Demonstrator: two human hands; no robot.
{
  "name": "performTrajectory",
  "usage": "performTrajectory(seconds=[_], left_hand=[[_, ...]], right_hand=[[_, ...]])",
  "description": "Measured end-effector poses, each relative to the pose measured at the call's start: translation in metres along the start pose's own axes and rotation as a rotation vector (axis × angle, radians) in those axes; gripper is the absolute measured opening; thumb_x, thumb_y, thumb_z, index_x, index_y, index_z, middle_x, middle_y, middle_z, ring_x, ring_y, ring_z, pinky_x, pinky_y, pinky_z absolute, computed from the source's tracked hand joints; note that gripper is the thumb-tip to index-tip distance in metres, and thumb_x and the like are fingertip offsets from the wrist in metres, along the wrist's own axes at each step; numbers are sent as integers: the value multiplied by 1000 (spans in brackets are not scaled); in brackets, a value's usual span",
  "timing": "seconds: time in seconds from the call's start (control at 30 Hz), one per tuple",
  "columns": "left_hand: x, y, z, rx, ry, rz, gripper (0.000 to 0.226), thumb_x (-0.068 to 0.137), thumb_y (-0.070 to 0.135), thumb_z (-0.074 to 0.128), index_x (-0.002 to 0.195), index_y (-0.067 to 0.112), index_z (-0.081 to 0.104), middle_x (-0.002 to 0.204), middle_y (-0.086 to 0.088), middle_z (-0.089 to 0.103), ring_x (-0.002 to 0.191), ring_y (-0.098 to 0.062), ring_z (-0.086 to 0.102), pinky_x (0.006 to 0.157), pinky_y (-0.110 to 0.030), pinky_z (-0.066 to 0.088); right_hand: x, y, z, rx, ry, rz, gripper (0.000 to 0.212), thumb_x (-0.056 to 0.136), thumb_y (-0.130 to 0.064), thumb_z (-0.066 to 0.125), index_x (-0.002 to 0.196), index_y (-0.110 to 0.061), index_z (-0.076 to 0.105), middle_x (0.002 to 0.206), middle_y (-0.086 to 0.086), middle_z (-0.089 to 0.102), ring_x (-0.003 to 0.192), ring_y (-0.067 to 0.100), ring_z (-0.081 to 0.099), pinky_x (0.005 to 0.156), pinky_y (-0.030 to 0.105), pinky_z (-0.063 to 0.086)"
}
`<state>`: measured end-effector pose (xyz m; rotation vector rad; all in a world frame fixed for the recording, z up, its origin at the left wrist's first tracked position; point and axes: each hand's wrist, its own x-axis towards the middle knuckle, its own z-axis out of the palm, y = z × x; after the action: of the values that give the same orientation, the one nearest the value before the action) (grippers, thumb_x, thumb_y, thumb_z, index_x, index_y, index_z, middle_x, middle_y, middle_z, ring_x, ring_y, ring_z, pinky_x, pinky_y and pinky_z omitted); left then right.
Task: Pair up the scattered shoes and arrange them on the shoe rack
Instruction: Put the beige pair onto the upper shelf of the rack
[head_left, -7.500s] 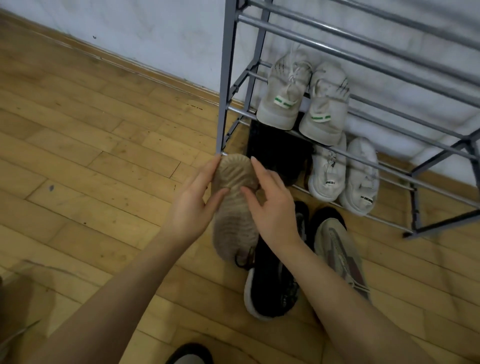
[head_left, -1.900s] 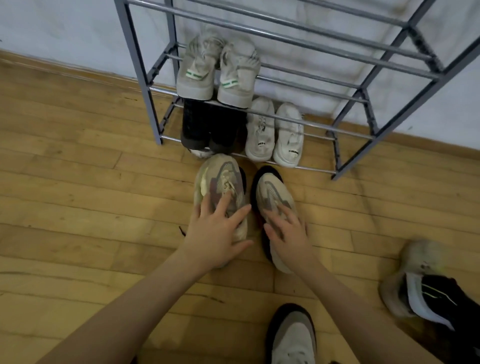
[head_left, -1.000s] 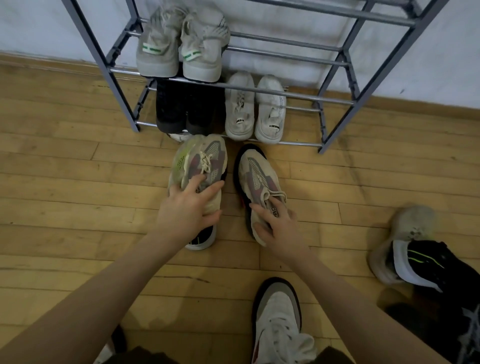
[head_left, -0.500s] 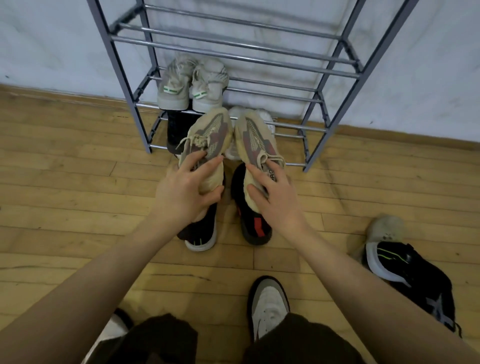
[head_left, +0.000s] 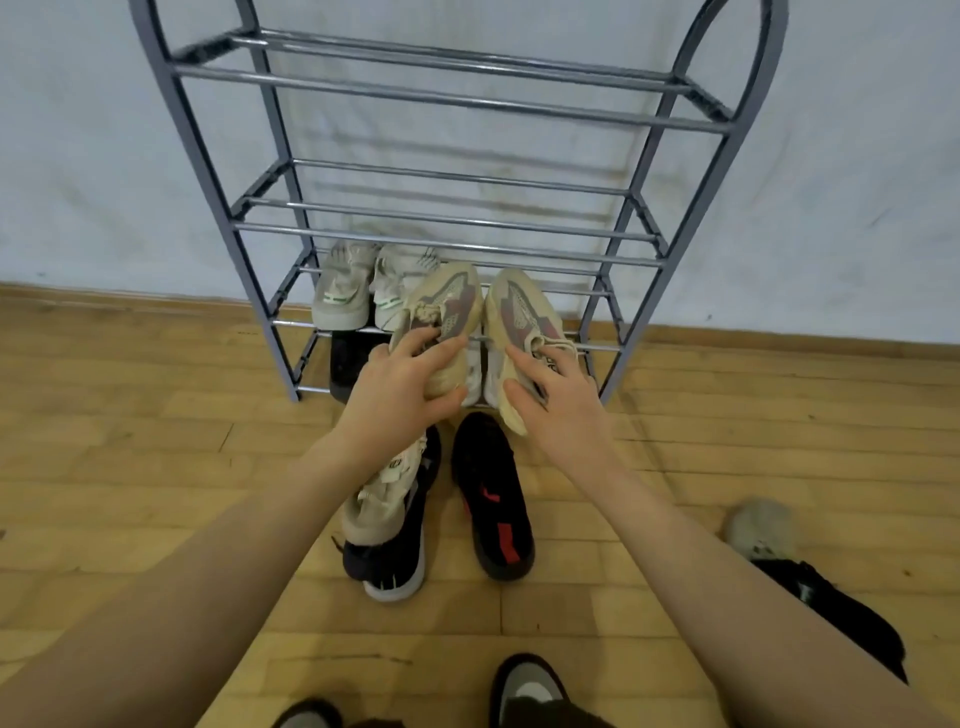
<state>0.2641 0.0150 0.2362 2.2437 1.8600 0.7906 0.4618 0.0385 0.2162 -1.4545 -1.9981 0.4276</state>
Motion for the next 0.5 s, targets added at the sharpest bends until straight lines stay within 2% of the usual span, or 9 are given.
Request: performTrajectory(seconds=[0.1,0.27,0.33,0.43,0.5], left_hand=[[30,-8,11,-12,-33,-9,59,78,51,51,133,29,50,136,-10,46,106,-44,50,90,-53,43],[79,-20,34,9,3,17,53,83,33,67,133,23,52,137,-13,46,109,-44,48,95,-51,37],[98,-25,44,18,-22,11,53,84,37,63,133,25,50,138,-11,45,109,-46,47,95,-54,37],[128,-40,63,44,-63,30,59,81,54,43,134,28,48,138,-9,45,108,-45,49,93,-58,37],[145,-46,75,32,-62,27,56,82,50,47,134,28,48,138,-8,44,111,-45,47,93,-59,37]], right_hand=[[27,13,7,-45,-26,31,42,93,-49,45,134,-46,44,144,-4,37,131,27,34,91,31,28],[74,32,21,-76,-39,78,42,93,-49,45,135,-45,43,146,-5,34,131,29,30,95,39,35],[93,41,26,-109,-65,93,42,93,-50,43,136,-46,42,147,-5,34,131,31,29,95,41,37],[122,57,32,-151,-69,92,42,94,-49,43,136,-44,42,146,-4,36,131,33,31,97,42,37],[138,67,37,-171,-63,95,43,94,-48,44,137,-44,42,147,-4,35,131,33,31,99,42,36]])
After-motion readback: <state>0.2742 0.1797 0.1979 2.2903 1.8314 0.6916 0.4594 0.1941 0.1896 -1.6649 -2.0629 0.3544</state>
